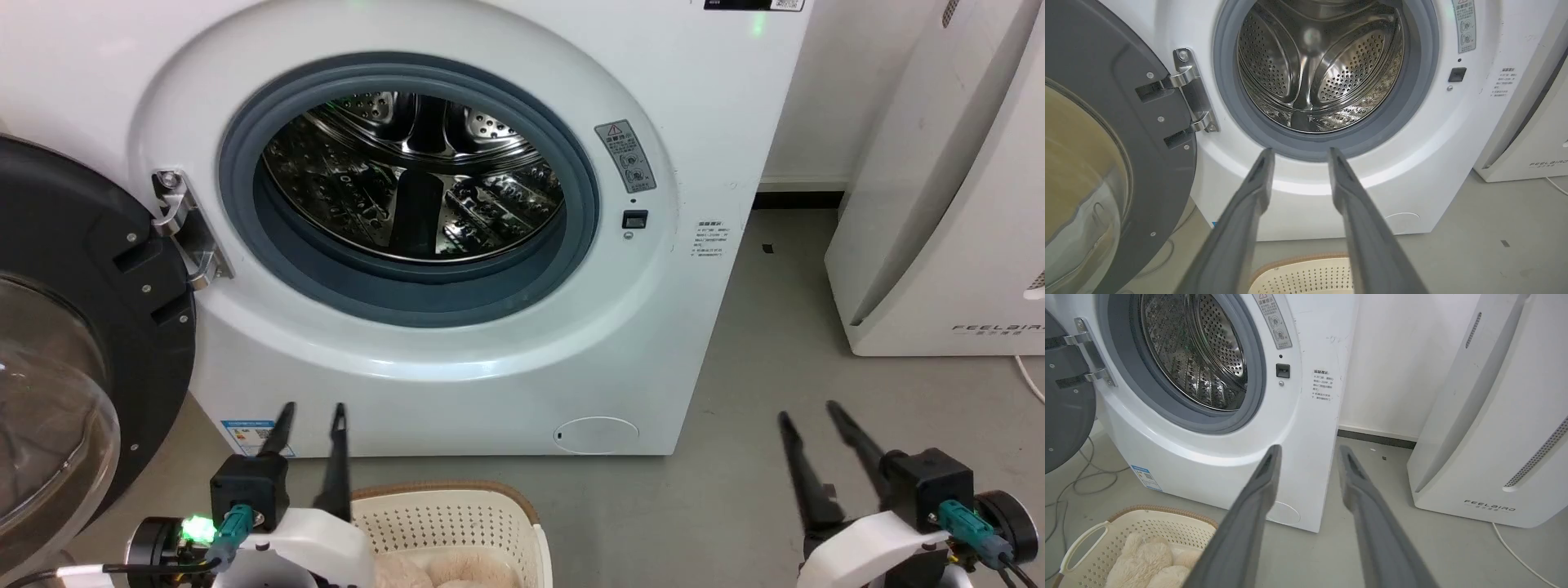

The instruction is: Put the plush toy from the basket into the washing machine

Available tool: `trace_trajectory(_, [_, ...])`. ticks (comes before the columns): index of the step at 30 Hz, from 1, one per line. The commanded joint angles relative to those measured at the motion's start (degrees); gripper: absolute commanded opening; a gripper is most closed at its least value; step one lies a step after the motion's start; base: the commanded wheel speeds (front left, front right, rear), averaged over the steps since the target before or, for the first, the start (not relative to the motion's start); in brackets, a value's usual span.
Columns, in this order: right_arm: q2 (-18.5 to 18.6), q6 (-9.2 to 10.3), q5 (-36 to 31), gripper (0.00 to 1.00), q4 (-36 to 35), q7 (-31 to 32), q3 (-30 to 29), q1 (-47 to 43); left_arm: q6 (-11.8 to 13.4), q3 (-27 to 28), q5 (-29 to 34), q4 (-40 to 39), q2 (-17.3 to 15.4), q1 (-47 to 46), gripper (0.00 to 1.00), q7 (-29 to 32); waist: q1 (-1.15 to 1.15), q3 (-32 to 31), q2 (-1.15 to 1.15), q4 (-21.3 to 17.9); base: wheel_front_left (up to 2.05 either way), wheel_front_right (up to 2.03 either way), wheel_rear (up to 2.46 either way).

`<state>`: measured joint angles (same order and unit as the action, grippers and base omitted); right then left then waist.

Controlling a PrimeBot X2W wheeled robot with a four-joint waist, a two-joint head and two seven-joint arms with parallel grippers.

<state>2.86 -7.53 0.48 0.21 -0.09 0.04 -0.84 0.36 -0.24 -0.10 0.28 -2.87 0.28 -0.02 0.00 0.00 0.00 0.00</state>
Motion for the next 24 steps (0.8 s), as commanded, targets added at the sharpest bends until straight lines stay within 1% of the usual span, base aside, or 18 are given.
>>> trace_trajectory(1, [0.0, 0.00, 0.2, 1.00, -0.1, -0.3, -0.2, 0.0, 0.2, 0.0, -0.1, 0.1, 0.0, -0.1, 1.00, -0.3, 0.00, 0.0, 0.00, 0.0, 0.00, 0.00, 0.00])
trace_trajectory(14, [0.0, 0.01, 2.1, 1.00, -1.3, -1.8, -1.4, 0.1, 1.5, -0.7, -0.5, 0.7, 0.0, -0.9, 1.00, -1.8, 0.00, 0.7, 0.00, 0.0, 0.00, 0.00, 0.00])
trace_trajectory(24, [0.0, 0.01, 3.0, 1.00, -2.3, -2.9, -1.7, 1.0, 1.2, -1.3, -0.5, 4.2, 0.0, -3.1, 1.00, -2.9, 0.00, 2.7, 0.00, 0.0, 0.00, 0.00, 0.00])
